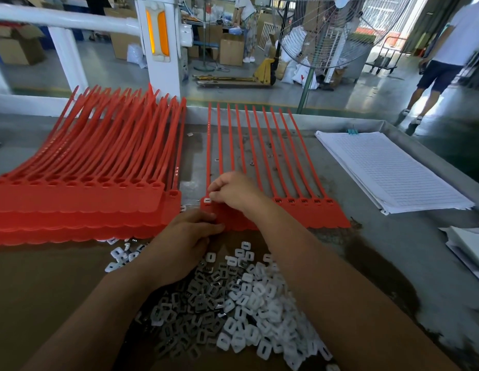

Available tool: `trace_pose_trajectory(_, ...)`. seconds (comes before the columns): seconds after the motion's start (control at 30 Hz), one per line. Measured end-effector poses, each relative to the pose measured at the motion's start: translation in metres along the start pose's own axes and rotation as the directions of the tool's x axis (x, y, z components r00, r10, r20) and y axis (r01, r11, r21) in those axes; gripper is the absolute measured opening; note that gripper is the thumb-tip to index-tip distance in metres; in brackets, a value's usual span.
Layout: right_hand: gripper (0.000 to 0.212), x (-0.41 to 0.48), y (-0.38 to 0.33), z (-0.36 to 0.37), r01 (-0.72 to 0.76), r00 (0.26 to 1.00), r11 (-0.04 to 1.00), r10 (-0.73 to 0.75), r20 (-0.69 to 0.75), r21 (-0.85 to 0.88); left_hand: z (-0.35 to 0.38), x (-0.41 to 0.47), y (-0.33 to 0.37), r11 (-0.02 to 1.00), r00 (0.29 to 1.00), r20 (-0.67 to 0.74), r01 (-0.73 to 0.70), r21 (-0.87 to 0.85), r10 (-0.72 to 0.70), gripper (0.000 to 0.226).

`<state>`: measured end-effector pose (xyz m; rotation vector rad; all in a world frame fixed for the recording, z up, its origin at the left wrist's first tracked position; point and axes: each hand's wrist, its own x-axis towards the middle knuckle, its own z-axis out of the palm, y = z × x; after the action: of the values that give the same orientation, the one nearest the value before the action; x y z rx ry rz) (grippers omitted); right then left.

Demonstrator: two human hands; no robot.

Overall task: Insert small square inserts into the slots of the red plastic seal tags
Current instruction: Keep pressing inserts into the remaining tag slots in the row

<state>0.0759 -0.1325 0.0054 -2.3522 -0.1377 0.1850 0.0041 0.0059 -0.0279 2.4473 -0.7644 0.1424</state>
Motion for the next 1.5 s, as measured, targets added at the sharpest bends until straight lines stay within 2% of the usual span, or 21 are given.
trace_pose_trajectory(0.1,0.011,-0.018,0.000,-0.013,0.027,1.000,0.995,-0.027,0.003,0.097,0.001,0.000,-0.001,1.000,1.000,-0.001,-0.003,-0.005,0.003,0.039)
trace_pose_trajectory(0.17,0.008,-0.034,-0.001,-0.020,0.094,0.996,0.995,-0.093,-0.012,0.017,0.001,0.000,-0.002,1.000,1.000,-0.007,0.004,-0.016,-0.004,0.039)
trace_pose_trajectory(0.27,0.009,-0.060,-0.005,-0.025,0.196,0.977,0.968,-0.179,0.112,-0.157,-0.001,0.000,-0.002,0.999,1.000,0.006,0.012,-0.038,-0.011,0.037)
trace_pose_trajectory(0.4,0.016,-0.085,-0.011,-0.022,0.305,0.928,0.920,-0.229,0.293,-0.247,-0.005,0.001,0.002,0.996,0.999,0.037,0.029,-0.089,-0.026,0.031)
trace_pose_trajectory(0.53,0.024,-0.090,-0.011,-0.008,0.359,0.908,0.879,-0.250,0.336,-0.314,-0.005,0.001,0.004,0.994,0.999,0.038,0.036,-0.103,-0.032,0.033)
trace_pose_trajectory(0.63,0.023,-0.090,-0.007,-0.001,0.355,0.918,0.873,-0.258,0.301,-0.335,-0.004,0.002,0.005,0.994,0.999,0.036,0.035,-0.105,-0.031,0.034)
trace_pose_trajectory(0.93,0.011,-0.088,-0.002,-0.007,0.301,0.932,0.942,-0.257,0.257,-0.151,-0.006,0.001,0.005,0.992,0.999,0.032,0.025,-0.126,-0.021,0.030)
trace_pose_trajectory(1.07,0.010,-0.078,0.002,-0.017,0.265,0.958,0.960,-0.252,0.138,-0.088,-0.004,0.002,0.004,0.995,1.000,0.016,-0.005,-0.104,0.007,0.032)
trace_pose_trajectory(1.23,0.010,-0.049,0.011,-0.024,0.163,0.985,0.983,-0.167,-0.037,-0.084,-0.002,0.001,-0.001,0.997,1.000,0.007,0.030,-0.076,-0.030,0.036)
trace_pose_trajectory(1.5,0.013,-0.020,0.014,-0.011,0.097,0.989,0.991,-0.107,-0.106,-0.090,-0.002,0.001,-0.001,0.998,1.000,0.006,0.028,-0.065,-0.028,0.036)
